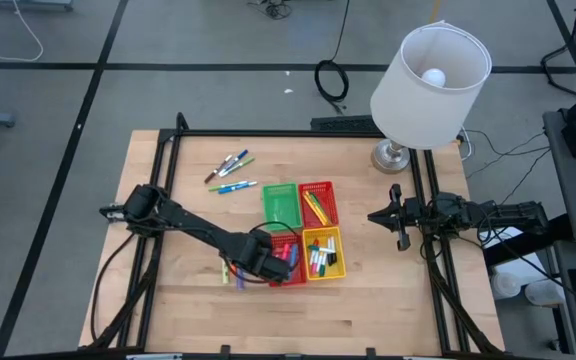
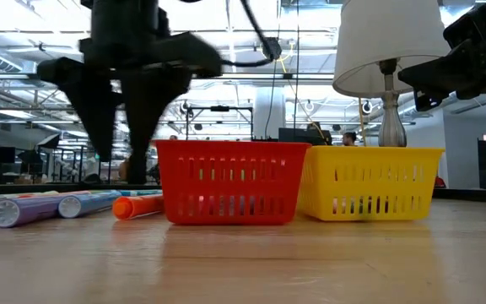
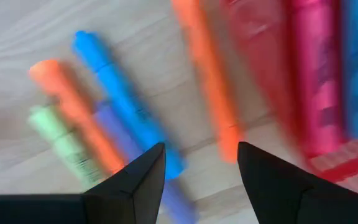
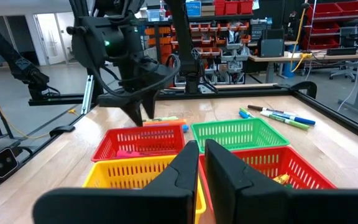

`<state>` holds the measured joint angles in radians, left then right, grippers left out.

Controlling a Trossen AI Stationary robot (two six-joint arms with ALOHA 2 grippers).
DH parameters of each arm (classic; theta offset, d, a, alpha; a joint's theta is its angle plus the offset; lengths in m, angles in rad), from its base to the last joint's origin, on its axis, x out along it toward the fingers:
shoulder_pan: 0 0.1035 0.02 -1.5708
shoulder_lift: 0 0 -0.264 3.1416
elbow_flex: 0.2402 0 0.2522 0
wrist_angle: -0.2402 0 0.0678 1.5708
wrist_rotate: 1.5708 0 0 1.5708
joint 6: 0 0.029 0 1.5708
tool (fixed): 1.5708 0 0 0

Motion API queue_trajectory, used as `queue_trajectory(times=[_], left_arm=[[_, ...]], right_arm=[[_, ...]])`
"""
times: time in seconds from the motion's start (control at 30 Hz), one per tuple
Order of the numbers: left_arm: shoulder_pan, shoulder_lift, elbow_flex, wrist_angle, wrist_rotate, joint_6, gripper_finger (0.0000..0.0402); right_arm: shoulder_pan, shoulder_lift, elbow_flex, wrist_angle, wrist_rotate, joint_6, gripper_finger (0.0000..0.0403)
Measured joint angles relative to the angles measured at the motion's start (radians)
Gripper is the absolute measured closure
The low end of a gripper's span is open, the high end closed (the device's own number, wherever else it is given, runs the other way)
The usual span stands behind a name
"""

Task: Pick & Place Markers
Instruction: Put the large green highlighter into the bottom red bin

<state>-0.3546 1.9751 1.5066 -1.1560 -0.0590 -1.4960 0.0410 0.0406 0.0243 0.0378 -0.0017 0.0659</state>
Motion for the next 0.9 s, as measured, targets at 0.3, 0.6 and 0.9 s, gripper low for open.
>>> queue_trajectory(times=[0.3, 0.6, 0.9], left_arm=[[-0.029, -0.027, 0.0, -0.21, 0.032, -0.023, 0.0192], [-0.03, -0.058, -0.134, -0.176, 0.081, -0.022, 0.0192], [-0.023, -0.248, -0.39, 0.059, 0.051, -0.111, 0.0194]], right_arm=[[0.0, 0.0, 0.0, 0.0, 0.0, 0.0, 0.0385], [0.0, 0.0, 0.0, 0.001, 0.0, 0.0, 0.0385], [0.0, 0.0, 0.0, -0.001, 0.0, 0.0, 0.0385]])
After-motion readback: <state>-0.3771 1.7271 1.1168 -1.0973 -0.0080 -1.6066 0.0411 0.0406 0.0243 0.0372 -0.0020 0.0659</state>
